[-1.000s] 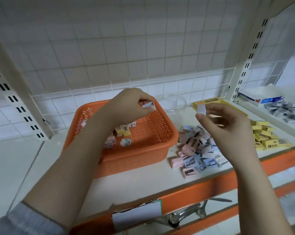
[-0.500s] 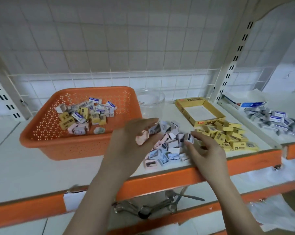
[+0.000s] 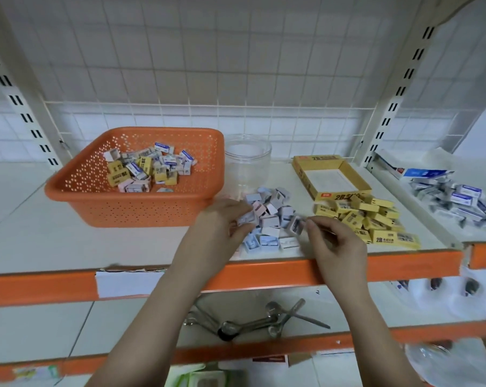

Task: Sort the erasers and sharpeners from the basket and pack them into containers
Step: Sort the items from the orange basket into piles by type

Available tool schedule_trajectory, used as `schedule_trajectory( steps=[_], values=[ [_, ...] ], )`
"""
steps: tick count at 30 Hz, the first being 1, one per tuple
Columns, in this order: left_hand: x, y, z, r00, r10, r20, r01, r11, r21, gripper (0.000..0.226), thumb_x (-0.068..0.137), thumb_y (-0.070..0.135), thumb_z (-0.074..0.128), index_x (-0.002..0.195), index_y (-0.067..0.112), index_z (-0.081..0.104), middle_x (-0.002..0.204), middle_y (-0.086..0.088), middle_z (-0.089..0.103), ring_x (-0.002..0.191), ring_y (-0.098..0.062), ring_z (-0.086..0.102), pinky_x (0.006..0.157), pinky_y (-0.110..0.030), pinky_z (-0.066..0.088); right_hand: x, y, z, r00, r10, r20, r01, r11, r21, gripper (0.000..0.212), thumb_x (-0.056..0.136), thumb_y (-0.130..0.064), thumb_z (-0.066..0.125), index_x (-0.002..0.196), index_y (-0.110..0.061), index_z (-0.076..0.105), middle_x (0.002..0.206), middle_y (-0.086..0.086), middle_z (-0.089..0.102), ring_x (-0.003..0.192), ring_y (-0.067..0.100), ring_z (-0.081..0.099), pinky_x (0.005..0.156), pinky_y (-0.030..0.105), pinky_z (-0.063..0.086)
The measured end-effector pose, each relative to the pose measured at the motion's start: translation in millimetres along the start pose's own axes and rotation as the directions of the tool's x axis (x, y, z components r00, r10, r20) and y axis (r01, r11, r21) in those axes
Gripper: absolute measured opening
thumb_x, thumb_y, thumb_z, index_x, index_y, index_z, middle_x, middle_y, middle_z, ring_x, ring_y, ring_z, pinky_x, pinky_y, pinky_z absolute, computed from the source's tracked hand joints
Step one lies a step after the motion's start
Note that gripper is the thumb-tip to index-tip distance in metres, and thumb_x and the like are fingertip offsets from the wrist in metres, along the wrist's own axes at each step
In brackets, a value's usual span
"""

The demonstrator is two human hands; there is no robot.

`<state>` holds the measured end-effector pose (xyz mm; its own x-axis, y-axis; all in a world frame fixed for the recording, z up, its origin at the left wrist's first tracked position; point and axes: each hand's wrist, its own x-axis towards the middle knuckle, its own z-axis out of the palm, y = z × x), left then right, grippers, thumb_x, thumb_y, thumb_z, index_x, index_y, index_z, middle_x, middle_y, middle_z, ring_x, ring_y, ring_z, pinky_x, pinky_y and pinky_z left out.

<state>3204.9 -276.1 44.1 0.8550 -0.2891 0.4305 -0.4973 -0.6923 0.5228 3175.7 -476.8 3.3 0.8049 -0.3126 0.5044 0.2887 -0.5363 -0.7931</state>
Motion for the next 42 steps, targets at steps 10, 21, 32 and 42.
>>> schedule_trajectory(
  steps=[10,21,32,42],
  values=[
    [25,1,16,0.990,0.042,0.132,-0.051,0.996,0.068,0.034,0.085,0.008,0.064,0.119,0.013,0.064,0.119,-0.005,0.061,0.105,-0.018,0.057,0.085,-0.015,0.036,0,-6,-2,0.999,0.023,0.043,-0.030,0.986,0.166,0.015,0.090,-0.011,0.061,0.080,-0.016,0.071,0.074,-0.018,0.068,0.073,-0.005,0.062,0.068,0.005,0.041],
    [13,-25,-74,0.966,0.258,0.007,-0.257,0.964,0.063,0.021,0.089,0.015,0.056,0.105,0.016,0.070,0.099,0.011,0.063,0.087,0.000,0.056,0.078,-0.014,0.046,61,-79,29,0.884,-0.390,0.258,0.387,0.920,0.064,0.013,0.090,-0.023,0.059,0.084,-0.018,0.069,0.075,-0.022,0.062,0.066,0.004,0.057,0.063,0.018,0.046],
    [7,-113,-151,0.994,0.105,-0.025,-0.101,0.987,0.123,0.027,0.082,0.027,0.053,0.100,0.024,0.073,0.092,0.016,0.067,0.083,0.002,0.058,0.075,-0.014,0.045,150,-140,187,0.382,-0.275,0.882,0.842,0.496,-0.210,0.027,0.094,-0.038,0.050,0.116,-0.025,0.061,0.099,-0.004,0.064,0.090,0.017,0.057,0.075,0.033,0.047],
    [-2,-165,-178,0.997,0.062,-0.039,-0.059,0.996,0.064,0.023,0.085,0.007,0.065,0.099,0.024,0.074,0.087,0.030,0.060,0.076,0.021,0.052,0.068,0.001,0.035,146,-126,282,0.163,-0.046,0.985,0.883,0.453,-0.125,0.050,0.082,-0.039,0.069,0.122,-0.020,0.045,0.111,0.004,0.060,0.092,0.018,0.053,0.072,0.029,0.041]
  ],
)
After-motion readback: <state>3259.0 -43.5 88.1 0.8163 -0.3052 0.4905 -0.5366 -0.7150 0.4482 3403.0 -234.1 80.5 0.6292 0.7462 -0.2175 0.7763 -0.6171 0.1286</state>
